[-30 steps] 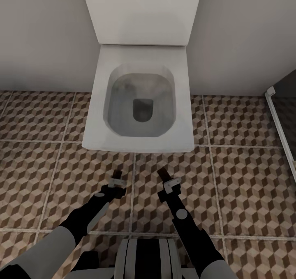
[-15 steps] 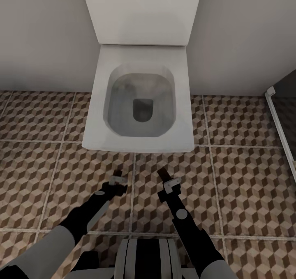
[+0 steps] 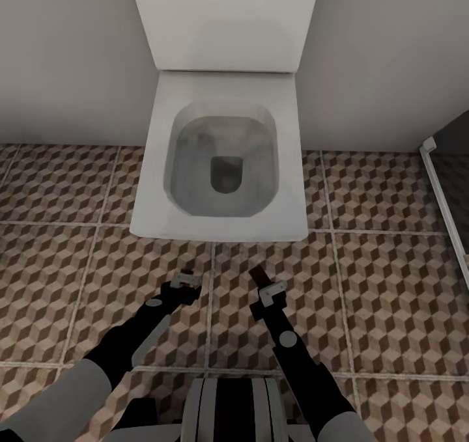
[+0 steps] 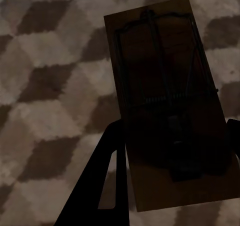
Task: Take the four mousetraps from the cabinet in the bathroom and place them on the bathroom floor. Make sure all four end up on the same floor surface, and ensure that at least two of them are either under or directly next to the same bathroom sink.
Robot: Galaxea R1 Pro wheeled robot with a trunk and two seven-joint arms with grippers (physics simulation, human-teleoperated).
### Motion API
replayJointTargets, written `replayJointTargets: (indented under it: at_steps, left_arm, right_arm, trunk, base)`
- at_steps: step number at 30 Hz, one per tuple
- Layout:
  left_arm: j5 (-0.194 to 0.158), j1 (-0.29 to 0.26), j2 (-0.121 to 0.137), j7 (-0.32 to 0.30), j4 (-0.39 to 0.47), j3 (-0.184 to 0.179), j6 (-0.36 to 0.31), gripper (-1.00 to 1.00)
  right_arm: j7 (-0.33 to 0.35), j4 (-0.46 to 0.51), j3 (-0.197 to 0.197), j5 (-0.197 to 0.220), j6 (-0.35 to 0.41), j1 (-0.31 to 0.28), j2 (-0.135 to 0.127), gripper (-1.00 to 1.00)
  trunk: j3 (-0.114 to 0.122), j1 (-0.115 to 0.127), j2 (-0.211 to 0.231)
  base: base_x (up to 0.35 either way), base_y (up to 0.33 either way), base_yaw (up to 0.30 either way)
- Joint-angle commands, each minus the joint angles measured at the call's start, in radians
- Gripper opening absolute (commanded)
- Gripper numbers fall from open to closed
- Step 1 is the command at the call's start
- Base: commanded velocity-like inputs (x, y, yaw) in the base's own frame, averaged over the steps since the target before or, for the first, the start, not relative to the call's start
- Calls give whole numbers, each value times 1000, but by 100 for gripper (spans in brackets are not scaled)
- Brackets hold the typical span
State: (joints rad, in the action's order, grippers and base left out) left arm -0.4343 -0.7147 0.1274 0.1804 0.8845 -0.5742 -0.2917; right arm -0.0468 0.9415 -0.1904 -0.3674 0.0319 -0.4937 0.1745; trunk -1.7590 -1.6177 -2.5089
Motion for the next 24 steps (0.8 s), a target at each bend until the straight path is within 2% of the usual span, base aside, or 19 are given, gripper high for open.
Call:
replayJointTargets:
  at_steps: [1,6,12,19,24]
  left_arm:
    - [-10,4,3,10,5,-5,-3,100]
    - [-11,13,12,10,9,-5,-4,100]
    - [-13,21,49,10,12,-6,-4,100]
    - [-13,39,71,10,21,-6,-4,100]
    - [-14,50,97,9,54,-6,-5,100]
  right_arm:
    - [-5,0,-1,-9,3,0,0,-100]
    - [-5,0,-1,-9,3,0,0,-100]
    - [-5,0,-1,-9,3,0,0,-100]
    - [-5,0,-1,-8,3,0,0,-100]
    - [-5,0,-1,-8,3,0,0,-100]
  trunk:
    - [0,0,0]
    - [0,0,0]
    - [0,0,0]
    - [0,0,0]
    - [0,0,0]
  base:
    - [0,0,0]
    - [0,0,0]
    - [0,0,0]
    - [0,0,0]
    - [0,0,0]
